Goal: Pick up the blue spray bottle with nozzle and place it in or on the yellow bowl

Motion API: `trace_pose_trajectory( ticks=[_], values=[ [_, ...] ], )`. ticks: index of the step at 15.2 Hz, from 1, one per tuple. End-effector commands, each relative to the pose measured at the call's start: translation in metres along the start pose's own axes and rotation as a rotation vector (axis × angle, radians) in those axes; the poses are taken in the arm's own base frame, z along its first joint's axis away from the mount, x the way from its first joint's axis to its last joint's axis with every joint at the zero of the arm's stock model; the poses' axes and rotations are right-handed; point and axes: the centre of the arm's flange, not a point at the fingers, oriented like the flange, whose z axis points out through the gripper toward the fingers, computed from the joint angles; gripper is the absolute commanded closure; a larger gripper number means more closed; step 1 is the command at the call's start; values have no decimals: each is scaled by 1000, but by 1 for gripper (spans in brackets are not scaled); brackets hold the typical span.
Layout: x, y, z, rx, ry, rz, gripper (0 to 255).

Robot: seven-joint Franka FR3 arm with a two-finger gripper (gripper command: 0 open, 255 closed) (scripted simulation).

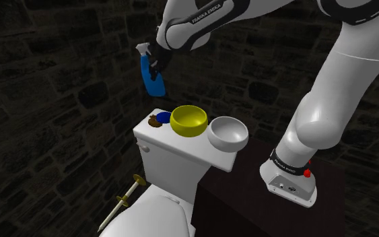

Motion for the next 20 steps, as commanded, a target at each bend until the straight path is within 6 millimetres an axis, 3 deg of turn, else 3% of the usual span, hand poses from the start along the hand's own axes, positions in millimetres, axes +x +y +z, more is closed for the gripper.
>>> trace_pose_trajectory(
  ticks=[1, 16, 20],
  values=[
    [-18, 2, -8, 0, 0, 0, 255],
    [-206, 10, -63, 0, 0, 0, 255],
    [-214, 10, -44, 0, 0, 0, 255]
  ],
)
